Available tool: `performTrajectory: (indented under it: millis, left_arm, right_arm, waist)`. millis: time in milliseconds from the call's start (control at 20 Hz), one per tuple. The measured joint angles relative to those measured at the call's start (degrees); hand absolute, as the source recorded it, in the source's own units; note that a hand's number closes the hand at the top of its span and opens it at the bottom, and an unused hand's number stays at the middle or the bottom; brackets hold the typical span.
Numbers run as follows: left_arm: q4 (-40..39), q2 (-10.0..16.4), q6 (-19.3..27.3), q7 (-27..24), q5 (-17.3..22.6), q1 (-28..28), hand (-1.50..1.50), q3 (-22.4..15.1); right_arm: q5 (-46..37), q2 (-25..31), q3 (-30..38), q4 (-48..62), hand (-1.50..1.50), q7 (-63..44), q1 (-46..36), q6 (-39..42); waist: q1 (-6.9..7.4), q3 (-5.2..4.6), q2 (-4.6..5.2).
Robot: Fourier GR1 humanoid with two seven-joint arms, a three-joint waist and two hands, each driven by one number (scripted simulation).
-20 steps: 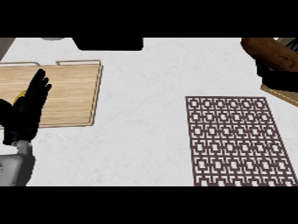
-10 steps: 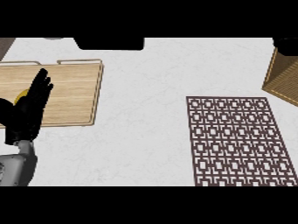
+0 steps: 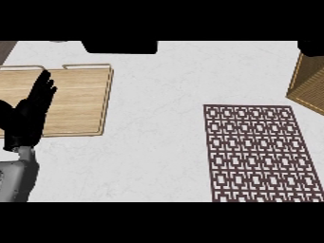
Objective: Pick the sweet potato from the placemat and place it in the basket
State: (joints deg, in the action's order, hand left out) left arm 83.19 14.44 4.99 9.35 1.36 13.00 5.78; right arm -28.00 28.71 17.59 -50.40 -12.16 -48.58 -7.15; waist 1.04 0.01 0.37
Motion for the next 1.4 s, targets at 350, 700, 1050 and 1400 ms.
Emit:
performTrajectory:
  millis: [350,700,1050,1400]
  left_arm:
    - [0.18,-0.53,0.20,-0.34,-0.88,-0.07,0.00,-0.02]
    - [1.78,-1.21,0.16,0.63,-1.16,-0.55,0.00,-0.33]
    - [1.87,-1.40,0.16,0.83,-1.43,0.20,0.00,-0.72]
    - [1.01,-1.78,0.12,0.58,-1.77,1.11,0.00,-0.83]
  right_arm:
    - [0.60,5.20,3.21,15.37,1.50,8.47,-4.01,-0.03]
    - [2.88,9.30,6.39,26.02,1.50,15.81,-6.38,2.42]
    - [-13.37,14.40,-7.00,22.81,1.50,24.69,-3.71,-7.10]
    - [-19.95,15.44,-9.87,29.60,1.50,28.86,-7.21,-14.75]
  waist:
    - [0.31,0.04,0.10]
    - [0.62,0.07,0.22]
    - [1.38,-0.07,0.58]
    - [1.65,-0.04,0.57]
